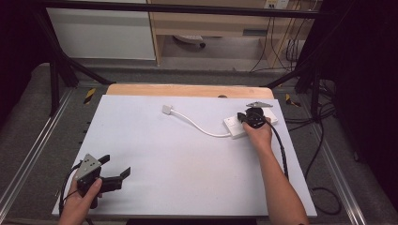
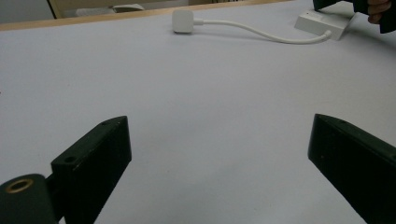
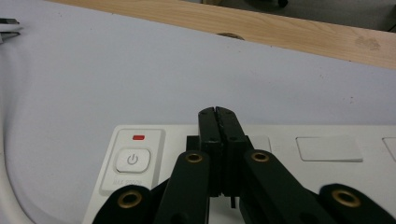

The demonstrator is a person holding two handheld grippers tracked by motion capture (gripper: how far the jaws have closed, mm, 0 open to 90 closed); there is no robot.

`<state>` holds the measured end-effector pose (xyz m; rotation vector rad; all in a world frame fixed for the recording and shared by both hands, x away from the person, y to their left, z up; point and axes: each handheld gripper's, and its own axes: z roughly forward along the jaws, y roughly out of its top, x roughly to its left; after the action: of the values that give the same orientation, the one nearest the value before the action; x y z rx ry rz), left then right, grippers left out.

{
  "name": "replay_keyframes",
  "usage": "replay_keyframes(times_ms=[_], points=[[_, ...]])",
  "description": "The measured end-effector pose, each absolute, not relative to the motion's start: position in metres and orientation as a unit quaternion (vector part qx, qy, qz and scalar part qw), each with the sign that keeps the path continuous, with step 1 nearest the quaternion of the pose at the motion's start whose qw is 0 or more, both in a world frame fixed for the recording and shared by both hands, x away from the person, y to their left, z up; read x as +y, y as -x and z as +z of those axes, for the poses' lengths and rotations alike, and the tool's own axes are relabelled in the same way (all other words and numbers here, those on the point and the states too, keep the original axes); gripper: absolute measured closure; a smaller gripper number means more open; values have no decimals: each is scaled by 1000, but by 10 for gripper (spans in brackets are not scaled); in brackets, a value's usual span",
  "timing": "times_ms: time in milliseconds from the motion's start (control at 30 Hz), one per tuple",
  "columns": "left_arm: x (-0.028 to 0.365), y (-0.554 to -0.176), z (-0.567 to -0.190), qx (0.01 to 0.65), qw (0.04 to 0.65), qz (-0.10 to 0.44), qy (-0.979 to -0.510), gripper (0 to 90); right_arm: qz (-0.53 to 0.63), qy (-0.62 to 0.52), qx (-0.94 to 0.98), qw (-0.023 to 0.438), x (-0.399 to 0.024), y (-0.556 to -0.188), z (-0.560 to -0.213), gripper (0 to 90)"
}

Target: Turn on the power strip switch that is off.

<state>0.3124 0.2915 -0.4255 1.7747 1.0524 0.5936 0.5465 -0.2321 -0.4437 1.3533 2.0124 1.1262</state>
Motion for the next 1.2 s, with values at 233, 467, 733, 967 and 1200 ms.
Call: replay_keyframes(times_ms=[233,467,733,967,1200], points=[[293,-313,-426,434,474,247,-725,57,410,-491,733,232,-232,-546,-444,900],[291,-314,-427,430,470,245,-731,57,408,-485,738,233,-234,-547,-443,900],[291,-314,-427,434,472,249,-726,57,402,-491,737,233,-236,-546,-441,900],[294,-316,-428,445,472,252,-719,58,415,-496,725,235,-241,-545,-431,900],[294,-317,-428,443,469,252,-721,58,423,-490,726,232,-241,-542,-428,900]])
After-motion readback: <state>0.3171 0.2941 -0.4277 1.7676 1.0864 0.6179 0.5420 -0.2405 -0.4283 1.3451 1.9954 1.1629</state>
